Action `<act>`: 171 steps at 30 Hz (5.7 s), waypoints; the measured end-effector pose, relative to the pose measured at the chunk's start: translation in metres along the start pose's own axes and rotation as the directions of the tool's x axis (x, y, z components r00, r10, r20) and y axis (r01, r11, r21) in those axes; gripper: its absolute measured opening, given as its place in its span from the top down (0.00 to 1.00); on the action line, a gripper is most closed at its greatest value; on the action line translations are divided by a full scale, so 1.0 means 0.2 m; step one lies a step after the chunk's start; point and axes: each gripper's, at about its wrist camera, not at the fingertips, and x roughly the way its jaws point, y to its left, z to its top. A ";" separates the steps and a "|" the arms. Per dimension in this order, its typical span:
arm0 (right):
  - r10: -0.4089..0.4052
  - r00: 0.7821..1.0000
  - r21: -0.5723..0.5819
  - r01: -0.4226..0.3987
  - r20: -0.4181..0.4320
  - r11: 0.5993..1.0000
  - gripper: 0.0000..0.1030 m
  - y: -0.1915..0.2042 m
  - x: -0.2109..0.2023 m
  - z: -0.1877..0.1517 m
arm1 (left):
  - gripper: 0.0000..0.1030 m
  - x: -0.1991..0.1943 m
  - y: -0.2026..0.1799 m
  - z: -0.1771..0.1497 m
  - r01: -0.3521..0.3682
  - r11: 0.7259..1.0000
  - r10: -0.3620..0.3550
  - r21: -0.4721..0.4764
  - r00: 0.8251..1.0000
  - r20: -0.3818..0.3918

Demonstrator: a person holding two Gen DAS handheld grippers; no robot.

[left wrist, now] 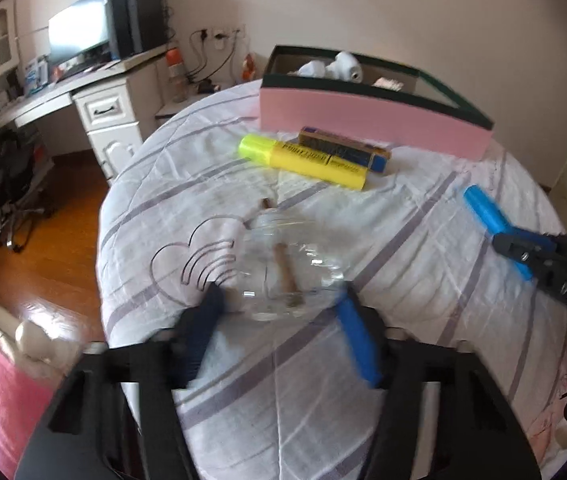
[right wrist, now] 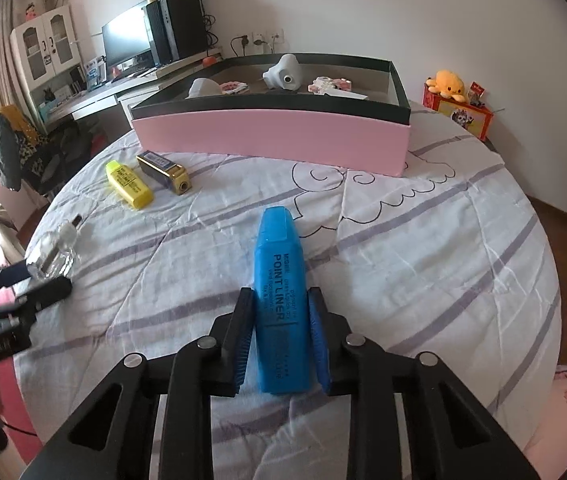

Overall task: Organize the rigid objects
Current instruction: 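Lift the glass bottle and blue highlighter toward the pink box, then lower both held items into the pink box and open both tools, then withdraw both tools from the box toward the remaining items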

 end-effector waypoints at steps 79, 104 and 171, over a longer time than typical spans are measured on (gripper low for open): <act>0.057 0.960 -0.054 -0.044 0.273 0.998 0.74 -0.11 -0.35 0.53 | 0.51 -0.29 -0.24 0.81 0.117 0.961 -0.181 0.249 0.952 0.248; -0.071 0.996 -0.071 0.067 -0.047 0.995 0.74 -0.49 0.63 1.14 | 0.51 0.85 -0.13 1.41 0.113 0.957 -0.096 0.267 0.992 -0.077; 0.106 0.990 -0.114 -0.117 -0.094 0.987 0.51 0.02 0.15 0.22 | 0.00 0.44 -0.11 0.42 -0.101 0.993 0.091 -0.067 0.986 -0.139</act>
